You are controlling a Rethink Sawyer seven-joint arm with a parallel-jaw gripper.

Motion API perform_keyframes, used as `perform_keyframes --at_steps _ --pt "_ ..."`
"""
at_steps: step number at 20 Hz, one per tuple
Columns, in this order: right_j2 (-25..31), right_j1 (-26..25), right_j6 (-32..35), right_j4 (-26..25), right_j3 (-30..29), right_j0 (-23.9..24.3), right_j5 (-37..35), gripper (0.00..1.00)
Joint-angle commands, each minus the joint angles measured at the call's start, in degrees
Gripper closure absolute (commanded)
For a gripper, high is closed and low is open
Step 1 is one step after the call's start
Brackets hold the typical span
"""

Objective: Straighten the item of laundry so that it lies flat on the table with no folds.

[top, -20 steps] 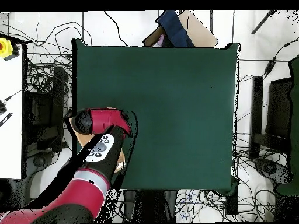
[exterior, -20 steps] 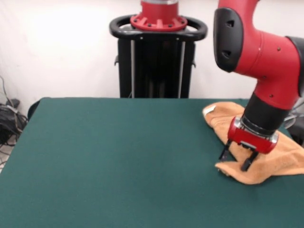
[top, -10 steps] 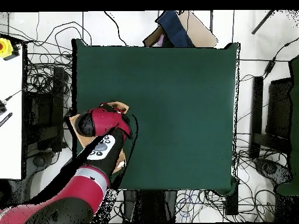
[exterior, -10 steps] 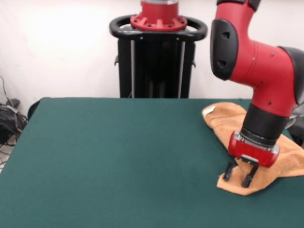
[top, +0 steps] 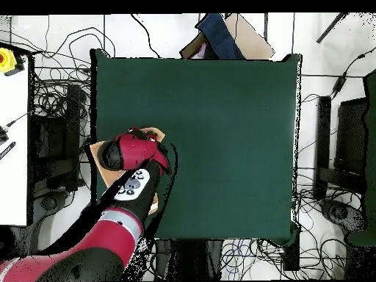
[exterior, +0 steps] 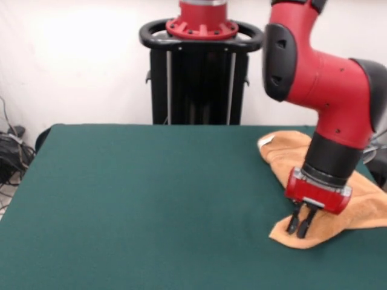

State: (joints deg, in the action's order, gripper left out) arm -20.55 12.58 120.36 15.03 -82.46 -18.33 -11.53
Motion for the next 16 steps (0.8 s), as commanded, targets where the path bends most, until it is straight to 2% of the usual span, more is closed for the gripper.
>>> perform_keyframes --at_steps 1,6,9,13,16 --pt "6.41 7.15 -0.72 -3.66 -5.98 11.24 -7.54 1.00" --pt "4.28 13.69 -6.29 -9.95 -7.65 16.07 -12.07 1.00" --pt "4.97 16.79 -9.10 -14.17 -7.64 19.84 -14.28 1.00" --pt "8.63 16.46 -10.99 -18.95 -6.09 25.57 -13.75 1.00" --pt "10.43 13.52 -8.17 -21.21 -4.59 26.55 -11.00 1.00"
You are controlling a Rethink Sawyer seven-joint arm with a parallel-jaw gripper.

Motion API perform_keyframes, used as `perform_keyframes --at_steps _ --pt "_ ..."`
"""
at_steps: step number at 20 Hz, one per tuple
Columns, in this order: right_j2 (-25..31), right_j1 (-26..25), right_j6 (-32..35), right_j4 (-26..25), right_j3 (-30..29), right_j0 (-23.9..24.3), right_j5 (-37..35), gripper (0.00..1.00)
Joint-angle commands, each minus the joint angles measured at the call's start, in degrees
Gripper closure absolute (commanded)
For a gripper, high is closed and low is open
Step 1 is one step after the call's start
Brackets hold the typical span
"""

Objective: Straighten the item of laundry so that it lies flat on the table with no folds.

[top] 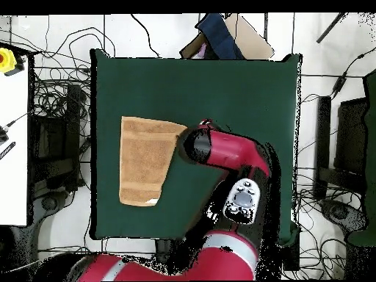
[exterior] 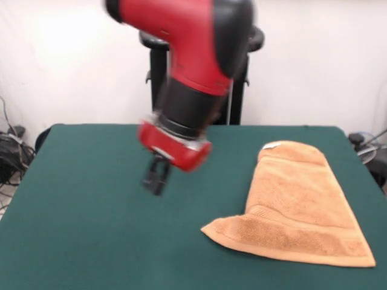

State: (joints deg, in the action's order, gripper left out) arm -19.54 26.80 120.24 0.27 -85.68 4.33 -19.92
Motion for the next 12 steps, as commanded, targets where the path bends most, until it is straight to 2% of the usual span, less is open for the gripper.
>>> perform_keyframes --at_steps 1,4,7,12 --pt "9.57 -1.36 -6.97 -7.08 -0.94 3.74 -2.07 1.00" --pt "9.35 -2.17 -4.32 -8.50 -0.34 2.87 -1.56 1.00" --pt "12.26 -1.41 -2.84 -8.33 -2.16 4.70 -0.48 1.00" --pt "17.96 2.66 -2.50 -5.64 -7.56 6.87 -6.01 1.00"
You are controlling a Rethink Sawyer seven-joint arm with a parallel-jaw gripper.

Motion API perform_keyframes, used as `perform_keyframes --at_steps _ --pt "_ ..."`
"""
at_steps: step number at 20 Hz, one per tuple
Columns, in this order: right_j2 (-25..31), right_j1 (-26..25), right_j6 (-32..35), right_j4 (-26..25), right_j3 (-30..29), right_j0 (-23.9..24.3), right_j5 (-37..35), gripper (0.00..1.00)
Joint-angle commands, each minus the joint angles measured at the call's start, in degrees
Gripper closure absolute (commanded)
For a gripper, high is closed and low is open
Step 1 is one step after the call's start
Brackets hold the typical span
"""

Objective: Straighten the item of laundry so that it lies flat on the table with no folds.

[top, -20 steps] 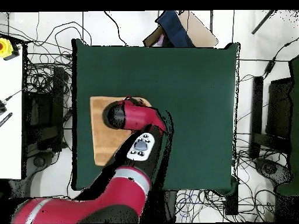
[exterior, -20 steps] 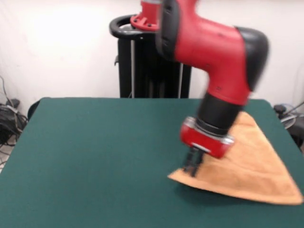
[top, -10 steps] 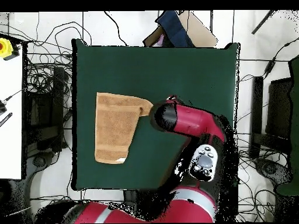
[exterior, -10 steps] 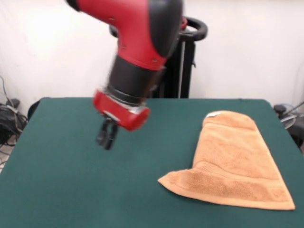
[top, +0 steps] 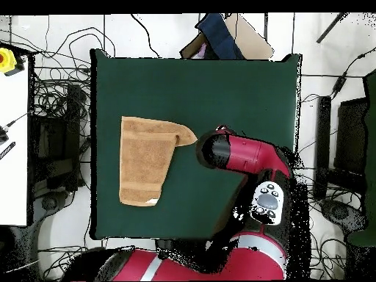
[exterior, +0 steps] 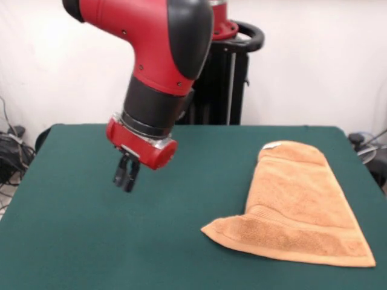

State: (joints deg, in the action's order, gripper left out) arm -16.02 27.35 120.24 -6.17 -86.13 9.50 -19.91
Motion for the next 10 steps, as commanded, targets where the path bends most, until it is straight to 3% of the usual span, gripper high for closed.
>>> perform_keyframes --at_steps 1,7,10 --pt "15.54 3.09 -2.15 1.32 -8.60 2.10 -6.38 1.00" --pt "19.30 9.48 1.73 4.57 -15.98 1.34 -10.16 1.00" --pt "18.49 10.57 3.28 4.51 -15.95 -1.00 -11.09 1.00"
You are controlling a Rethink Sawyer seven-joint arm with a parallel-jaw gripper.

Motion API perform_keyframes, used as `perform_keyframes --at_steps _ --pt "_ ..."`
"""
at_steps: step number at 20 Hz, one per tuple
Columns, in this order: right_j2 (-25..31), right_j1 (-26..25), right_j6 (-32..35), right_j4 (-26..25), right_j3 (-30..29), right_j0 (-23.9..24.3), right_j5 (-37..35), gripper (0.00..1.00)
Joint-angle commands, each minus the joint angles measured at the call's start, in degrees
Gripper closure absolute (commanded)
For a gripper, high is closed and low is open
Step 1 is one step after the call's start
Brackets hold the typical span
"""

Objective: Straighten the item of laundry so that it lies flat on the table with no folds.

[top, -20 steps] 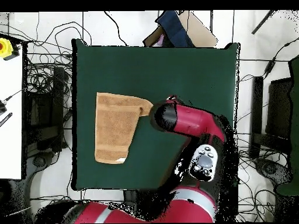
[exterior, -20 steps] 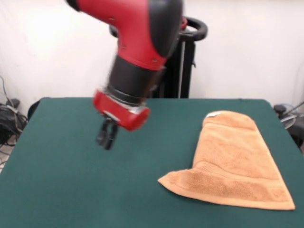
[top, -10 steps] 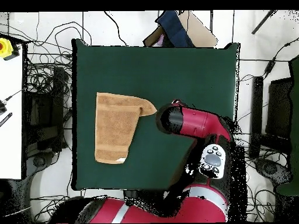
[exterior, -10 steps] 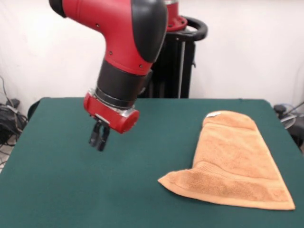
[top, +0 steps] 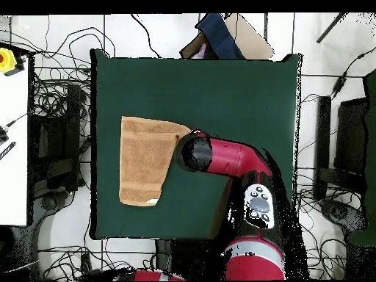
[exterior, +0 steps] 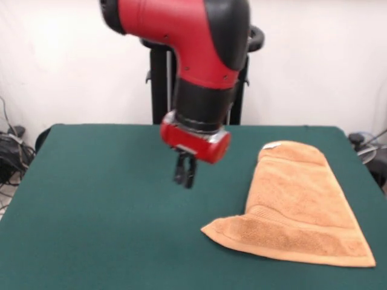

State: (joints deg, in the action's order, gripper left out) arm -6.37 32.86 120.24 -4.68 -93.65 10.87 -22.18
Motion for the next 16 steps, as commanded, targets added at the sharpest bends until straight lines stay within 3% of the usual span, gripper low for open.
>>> perform_keyframes --at_steps 1,3,4,6,9,16 --pt "7.90 4.98 3.63 2.58 -7.66 -3.46 -9.74 1.00" --pt "6.66 4.91 4.62 2.25 -6.73 -4.94 -11.13 1.00" --pt "6.03 4.87 5.11 2.09 -6.27 -5.68 -11.83 0.00" --pt "7.25 5.07 4.32 2.43 -6.85 -5.55 -12.73 0.00" --pt "10.71 4.24 3.26 2.95 -10.10 -3.81 -7.95 0.00" --pt "14.38 1.54 7.36 4.46 -15.18 -3.97 -1.31 0.00"
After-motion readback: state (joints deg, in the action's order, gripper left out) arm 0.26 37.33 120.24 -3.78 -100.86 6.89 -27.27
